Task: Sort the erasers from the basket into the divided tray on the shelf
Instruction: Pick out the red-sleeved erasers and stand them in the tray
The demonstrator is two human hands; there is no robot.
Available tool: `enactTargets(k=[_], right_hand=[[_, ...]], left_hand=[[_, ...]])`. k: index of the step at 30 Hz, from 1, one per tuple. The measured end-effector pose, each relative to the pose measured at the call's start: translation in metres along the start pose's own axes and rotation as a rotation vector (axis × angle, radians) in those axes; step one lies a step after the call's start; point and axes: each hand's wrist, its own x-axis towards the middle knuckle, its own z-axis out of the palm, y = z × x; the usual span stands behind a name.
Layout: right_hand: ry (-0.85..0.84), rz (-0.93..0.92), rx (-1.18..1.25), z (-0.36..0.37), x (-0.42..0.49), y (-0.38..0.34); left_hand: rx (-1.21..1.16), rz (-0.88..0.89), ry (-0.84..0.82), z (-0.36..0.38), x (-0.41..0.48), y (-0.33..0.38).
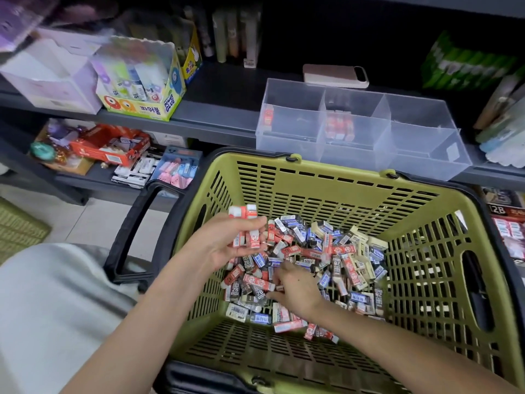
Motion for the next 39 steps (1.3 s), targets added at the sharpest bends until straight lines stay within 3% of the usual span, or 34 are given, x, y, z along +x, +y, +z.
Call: enactTargets(k=[8,12,16,20,22,24,28,30,34,37,39], right_hand=[[-0.002,-0.114,0.08,-0.004,-0.001,0.005],[-0.078,-0.009,0.382,-0.031,-0.004,0.015],[-0.13,-0.057,0.689,-0.082,-0.008,0.014],[-0.082,-0.096,0.859,-0.113,-0.013,0.011],[-0.055,-0.04,0.914,-0.109,-0.014,0.011],[-0.085,0.009,0.733,-0.092,-0.014,0.013],[-0.198,-0.054,0.088,-0.039,-0.013,0.011],[-0.184,-0.061,0.046,-0.023,-0.011,0.006],[-0.228,0.001,0.181,-0.027,-0.008,0.008],[-0.312,0.099,0.511,-0.054,-0.017,0.017],[-0.257,0.183,0.755,-0.08,-0.022,0.022]], left_hand=[[0.263,0.077,0.084,0.005,0.01,-0.01],[0.606,0.157,0.123,0.006,0.016,-0.02],[0.951,0.211,0.004,0.013,0.016,-0.027],[0.834,-0.039,-0.29,0.019,0.014,-0.028],[0.7,-0.126,-0.305,0.017,0.016,-0.03],[0.578,-0.171,-0.212,0.015,0.019,-0.03],[0.378,-0.187,-0.099,0.01,0.02,-0.028],[0.366,-0.18,-0.076,0.011,0.018,-0.029],[0.432,-0.163,-0.031,0.014,0.02,-0.036],[0.475,-0.17,-0.069,0.02,0.022,-0.043],[0.471,-0.184,-0.064,0.024,0.021,-0.048]])
